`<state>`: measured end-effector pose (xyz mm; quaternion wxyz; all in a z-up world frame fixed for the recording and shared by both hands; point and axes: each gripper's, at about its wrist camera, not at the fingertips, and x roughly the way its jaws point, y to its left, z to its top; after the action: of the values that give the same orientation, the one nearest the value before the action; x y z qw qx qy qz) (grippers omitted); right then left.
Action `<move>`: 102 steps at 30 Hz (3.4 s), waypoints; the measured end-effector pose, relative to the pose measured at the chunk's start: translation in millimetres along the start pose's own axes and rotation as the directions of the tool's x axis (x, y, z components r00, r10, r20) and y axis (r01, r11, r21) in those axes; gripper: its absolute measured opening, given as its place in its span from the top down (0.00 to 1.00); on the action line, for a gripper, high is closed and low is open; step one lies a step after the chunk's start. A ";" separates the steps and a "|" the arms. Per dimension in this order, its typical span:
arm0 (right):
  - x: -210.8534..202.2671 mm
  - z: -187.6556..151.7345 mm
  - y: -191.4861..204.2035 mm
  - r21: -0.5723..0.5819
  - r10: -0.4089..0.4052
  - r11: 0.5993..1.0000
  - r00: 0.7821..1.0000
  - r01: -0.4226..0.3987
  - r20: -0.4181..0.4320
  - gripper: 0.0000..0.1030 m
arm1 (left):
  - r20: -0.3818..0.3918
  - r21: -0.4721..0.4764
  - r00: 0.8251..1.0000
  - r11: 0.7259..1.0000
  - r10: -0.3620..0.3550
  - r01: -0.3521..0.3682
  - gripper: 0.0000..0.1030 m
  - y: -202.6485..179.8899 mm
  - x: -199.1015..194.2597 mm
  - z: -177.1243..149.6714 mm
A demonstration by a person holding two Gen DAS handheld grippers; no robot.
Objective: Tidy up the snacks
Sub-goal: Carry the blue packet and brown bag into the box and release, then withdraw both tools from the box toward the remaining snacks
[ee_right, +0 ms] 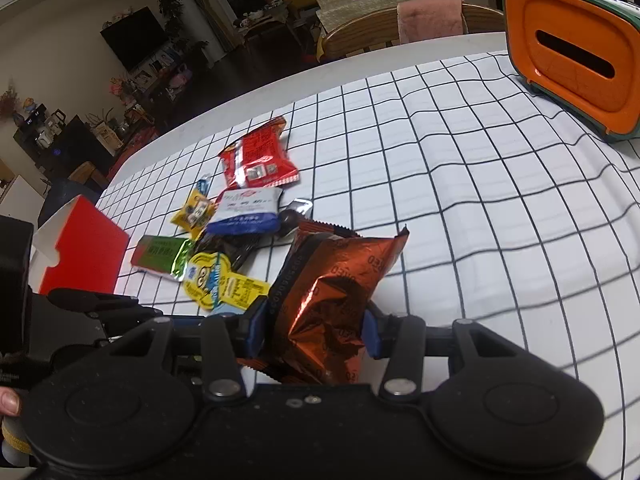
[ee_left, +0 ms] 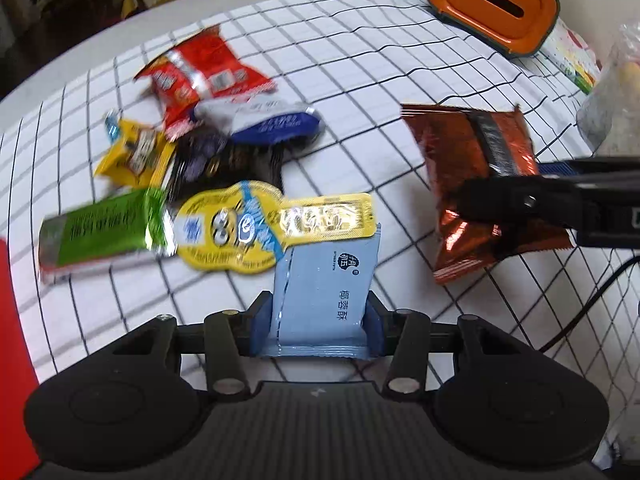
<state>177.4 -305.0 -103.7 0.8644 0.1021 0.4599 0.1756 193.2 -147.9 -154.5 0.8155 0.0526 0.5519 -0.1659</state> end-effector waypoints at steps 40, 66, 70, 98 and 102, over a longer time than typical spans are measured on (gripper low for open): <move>-37.3 -24.7 229.1 -0.230 0.107 0.967 0.994 -0.106 -0.008 0.55 | 0.222 -0.235 0.969 0.971 0.105 -0.051 0.55 154.8 -196.8 -125.7; 108.9 -0.5 390.0 -0.506 0.058 0.849 0.979 -0.151 -0.193 0.55 | 0.094 -0.333 0.940 0.900 0.328 -0.280 0.54 307.5 -182.6 -144.2; 124.8 -4.9 398.5 -0.523 0.030 0.841 0.977 -0.137 -0.209 0.55 | 0.054 -0.328 0.947 0.901 0.317 -0.283 0.54 314.5 -171.5 -142.8; 75.1 -5.7 368.5 -0.433 0.113 0.887 0.984 -0.163 -0.139 0.23 | 0.090 -0.324 0.940 0.902 0.329 -0.284 0.30 267.9 -190.6 -143.1; 54.0 -4.5 357.2 -0.424 0.132 0.890 0.985 -0.168 -0.113 0.19 | 0.144 -0.314 0.934 0.910 0.328 -0.272 0.26 250.1 -203.7 -139.2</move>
<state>126.6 44.3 -26.5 0.8300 -0.0639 0.4349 0.3434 84.1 167.9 -45.5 0.8798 0.0012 0.4736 0.0399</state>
